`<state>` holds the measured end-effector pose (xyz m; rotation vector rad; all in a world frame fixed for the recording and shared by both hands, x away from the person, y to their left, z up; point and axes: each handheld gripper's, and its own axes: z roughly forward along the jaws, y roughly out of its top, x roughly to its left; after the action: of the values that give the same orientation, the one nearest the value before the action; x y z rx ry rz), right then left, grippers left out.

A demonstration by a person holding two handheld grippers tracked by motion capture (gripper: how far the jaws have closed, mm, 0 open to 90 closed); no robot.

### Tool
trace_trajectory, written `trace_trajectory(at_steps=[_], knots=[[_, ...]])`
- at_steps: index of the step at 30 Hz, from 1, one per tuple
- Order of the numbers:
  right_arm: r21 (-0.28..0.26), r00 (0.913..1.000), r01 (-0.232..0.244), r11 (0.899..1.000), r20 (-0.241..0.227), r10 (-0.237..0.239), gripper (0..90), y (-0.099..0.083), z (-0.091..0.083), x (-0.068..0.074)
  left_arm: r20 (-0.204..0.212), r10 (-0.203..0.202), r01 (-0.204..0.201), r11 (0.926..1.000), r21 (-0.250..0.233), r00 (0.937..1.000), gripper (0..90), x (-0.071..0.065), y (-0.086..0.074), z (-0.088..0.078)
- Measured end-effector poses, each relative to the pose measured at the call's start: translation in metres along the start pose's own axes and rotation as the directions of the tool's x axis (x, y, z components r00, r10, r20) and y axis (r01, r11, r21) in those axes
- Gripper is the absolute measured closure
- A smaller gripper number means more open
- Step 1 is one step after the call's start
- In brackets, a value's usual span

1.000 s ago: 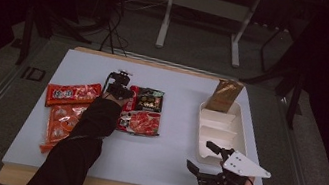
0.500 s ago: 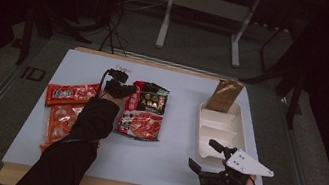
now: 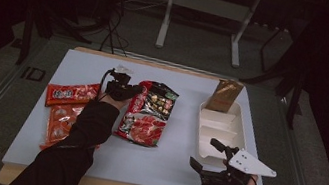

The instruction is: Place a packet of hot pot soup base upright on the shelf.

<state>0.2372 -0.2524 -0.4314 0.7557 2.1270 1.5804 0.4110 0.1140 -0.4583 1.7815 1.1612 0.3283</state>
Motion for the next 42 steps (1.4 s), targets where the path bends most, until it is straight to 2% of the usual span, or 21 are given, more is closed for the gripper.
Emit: trace_trajectory(at_steps=[7,12,18,21,23,24,25,26,27,28,30,34,40,42], knots=[[-0.010,0.9990,0.034,0.999,0.028,-0.033,10.9,-0.001,0.000,-0.003,0.049,0.042,-0.040,0.9986,-0.033,0.9980,88.2,-0.018,0.004,-0.012],[-0.021,0.9976,0.052,0.998,0.048,-0.051,12.9,0.001,-0.002,-0.004,0.099,0.075,-0.070,0.9959,-0.057,0.9923,87.9,-0.028,0.006,-0.019],[0.005,0.9986,-0.006,1.000,0.053,0.006,12.1,0.003,-0.003,-0.007,0.147,0.101,-0.090,0.9927,-0.080,0.9840,88.0,-0.037,0.007,-0.026],[0.017,0.9968,-0.004,1.000,0.080,0.002,11.1,0.005,-0.003,-0.007,0.166,0.117,-0.101,0.9897,-0.101,0.9791,88.0,-0.041,0.007,-0.030],[0.012,0.9975,-0.010,1.000,0.071,0.009,10.8,0.006,-0.004,-0.008,0.177,0.119,-0.101,0.9886,-0.112,0.9770,88.0,-0.044,0.007,-0.033],[0.007,0.9972,-0.009,1.000,0.075,0.008,10.8,0.006,-0.004,-0.008,0.194,0.125,-0.104,0.9877,-0.117,0.9730,88.0,-0.045,0.007,-0.034],[0.008,0.9971,-0.003,1.000,0.076,0.002,10.8,0.007,-0.004,-0.008,0.195,0.130,-0.107,0.9866,-0.123,0.9722,88.0,-0.047,0.007,-0.035],[0.007,0.9969,-0.001,1.000,0.079,0.001,10.8,0.008,-0.004,-0.008,0.221,0.128,-0.100,0.9862,-0.132,0.9668,88.0,-0.048,0.008,-0.037],[0.007,0.9969,-0.001,1.000,0.079,0.001,10.8,0.008,-0.004,-0.008,0.221,0.128,-0.100,0.9862,-0.132,0.9668,88.0,-0.048,0.008,-0.037],[0.002,0.9966,-0.007,1.000,0.083,0.007,10.8,0.010,-0.005,-0.008,0.231,0.128,-0.096,0.9847,-0.146,0.9645,88.0,-0.050,0.007,-0.039],[-0.008,0.9958,-0.006,1.000,0.092,0.007,11.0,0.011,-0.006,-0.009,0.260,0.112,-0.075,0.9861,-0.148,0.9592,87.9,-0.051,0.007,-0.041],[-0.005,0.9941,-0.013,1.000,0.107,0.014,12.8,0.013,-0.008,-0.012,0.315,0.099,-0.047,0.9845,-0.169,0.9439,88.0,-0.054,0.005,-0.045],[-0.004,0.9939,-0.028,1.000,0.106,0.028,13.9,0.018,-0.006,-0.017,0.365,0.119,-0.050,0.9798,-0.194,0.9234,87.9,-0.062,0.003,-0.053],[0.000,0.9946,-0.029,1.000,0.100,0.029,14.8,0.021,-0.004,-0.018,0.386,0.131,-0.054,0.9776,-0.203,0.9132,87.9,-0.065,0.002,-0.055]])
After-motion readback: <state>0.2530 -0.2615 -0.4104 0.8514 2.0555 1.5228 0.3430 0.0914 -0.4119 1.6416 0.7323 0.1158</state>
